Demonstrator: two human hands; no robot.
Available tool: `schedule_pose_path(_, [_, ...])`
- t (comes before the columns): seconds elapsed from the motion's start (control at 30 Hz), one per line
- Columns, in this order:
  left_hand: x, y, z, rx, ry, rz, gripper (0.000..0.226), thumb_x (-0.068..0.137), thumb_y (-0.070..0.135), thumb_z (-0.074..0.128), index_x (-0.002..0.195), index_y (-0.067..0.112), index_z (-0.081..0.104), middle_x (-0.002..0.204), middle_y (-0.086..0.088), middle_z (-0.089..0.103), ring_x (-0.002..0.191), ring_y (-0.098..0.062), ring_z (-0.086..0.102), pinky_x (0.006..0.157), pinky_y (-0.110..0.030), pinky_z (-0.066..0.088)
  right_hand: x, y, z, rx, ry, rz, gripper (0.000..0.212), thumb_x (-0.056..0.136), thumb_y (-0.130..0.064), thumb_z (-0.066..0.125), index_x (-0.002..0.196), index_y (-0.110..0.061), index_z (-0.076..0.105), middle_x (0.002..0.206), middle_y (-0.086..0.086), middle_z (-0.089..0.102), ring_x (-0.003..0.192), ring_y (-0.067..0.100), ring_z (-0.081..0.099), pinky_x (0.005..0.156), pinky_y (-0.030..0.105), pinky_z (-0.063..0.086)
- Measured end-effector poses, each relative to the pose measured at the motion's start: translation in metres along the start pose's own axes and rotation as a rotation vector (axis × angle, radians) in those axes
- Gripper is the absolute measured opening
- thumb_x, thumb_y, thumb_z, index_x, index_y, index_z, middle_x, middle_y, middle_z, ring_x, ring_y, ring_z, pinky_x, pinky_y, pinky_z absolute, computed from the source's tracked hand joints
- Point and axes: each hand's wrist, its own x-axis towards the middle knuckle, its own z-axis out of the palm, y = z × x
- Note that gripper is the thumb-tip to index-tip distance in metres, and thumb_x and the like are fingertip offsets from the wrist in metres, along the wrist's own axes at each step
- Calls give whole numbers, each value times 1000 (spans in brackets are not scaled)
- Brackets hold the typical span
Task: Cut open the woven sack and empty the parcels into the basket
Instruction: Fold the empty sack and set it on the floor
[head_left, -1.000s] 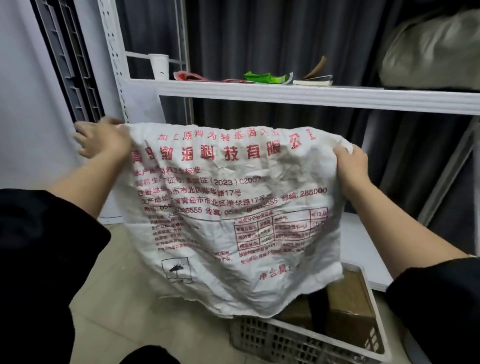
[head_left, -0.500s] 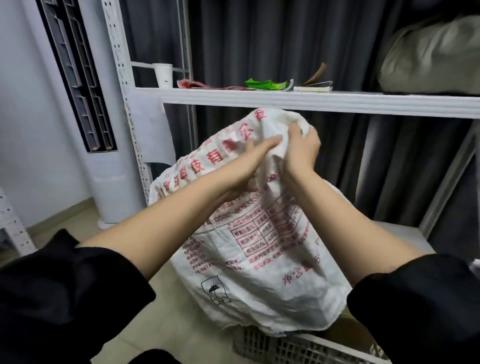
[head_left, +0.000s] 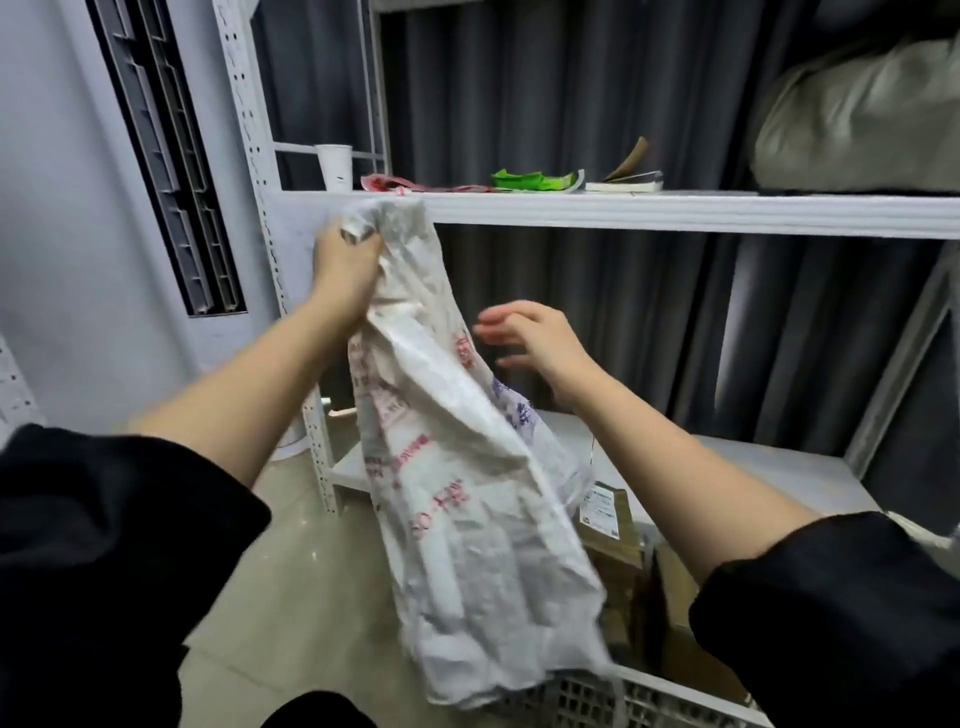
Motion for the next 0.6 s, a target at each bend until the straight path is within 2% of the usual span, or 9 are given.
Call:
schedule_pose_path(0.03, [7, 8, -7, 56, -40, 30, 29, 89, 0, 46, 68, 20, 50, 65, 2, 50, 61, -9, 58, 54, -18, 44, 3, 10, -7, -79, 93, 42, 26, 91, -5, 41, 99, -11, 65, 97, 8, 68, 80, 11, 62, 66, 26, 48])
schedule_pose_path(0.1, [17, 23, -15, 117, -118, 73, 34, 86, -5, 44, 65, 21, 49, 61, 2, 49, 36, 6, 48, 45, -15, 41, 10, 29, -22, -266, 147, 131, 20, 90, -10, 46, 99, -16, 64, 87, 2, 64, 76, 14, 53, 61, 25, 43])
schedule_pose_path(0.17, [25, 35, -22, 147, -122, 145, 35, 84, -8, 43, 65, 21, 50, 53, 7, 54, 32, 8, 47, 44, -12, 39, 13, 42, -33, -453, 110, 178, 28, 89, -12, 52, 116, -13, 58, 89, -3, 57, 85, 15, 50, 68, 25, 43])
schedule_pose_path(0.23, [32, 43, -31, 158, -124, 205, 30, 84, -9, 40, 73, 14, 56, 51, 13, 57, 40, 9, 51, 46, -9, 39, 13, 49, -40, -497, 79, 234, 46, 89, -14, 55, 133, -10, 43, 109, 3, 52, 96, 17, 48, 67, 23, 42])
schedule_pose_path(0.27, [37, 43, -35, 170, -138, 228, 28, 84, -9, 39, 84, 11, 59, 61, 12, 59, 49, 8, 56, 50, -8, 41, 12, 52, -42, -490, 65, 260, 52, 90, -16, 56, 138, -9, 36, 118, 6, 51, 99, 18, 48, 66, 22, 42])
schedule_pose_path(0.33, [43, 43, -43, 147, -170, 257, 35, 82, -9, 39, 103, 5, 63, 83, 2, 64, 74, -3, 63, 61, -8, 48, 13, 57, -45, -510, 38, 295, 63, 91, -20, 57, 144, -9, 25, 135, 12, 46, 107, 21, 49, 79, 26, 46])
schedule_pose_path(0.37, [43, 43, -45, 105, -177, 262, 36, 81, -8, 40, 105, 4, 64, 88, -1, 65, 79, -7, 64, 66, -11, 50, 14, 59, -47, -523, 42, 303, 69, 90, -23, 58, 146, -9, 21, 141, 14, 41, 113, 23, 48, 89, 32, 45])
schedule_pose_path(0.47, [42, 41, -46, 48, -159, 236, 32, 80, -7, 42, 83, 16, 64, 77, 0, 63, 61, 1, 61, 59, -14, 51, 17, 63, -52, -507, 195, 297, 83, 87, -29, 63, 149, -10, 11, 150, 17, 28, 130, 32, 40, 105, 41, 38])
schedule_pose_path(0.6, [46, 39, -50, 42, -8, 182, 35, 79, 0, 45, 54, 22, 55, 48, 7, 52, 36, 1, 45, 44, -14, 37, 18, 68, -67, -436, 448, 277, 101, 81, -34, 71, 151, -13, 1, 156, 17, 13, 139, 39, 26, 114, 49, 25])
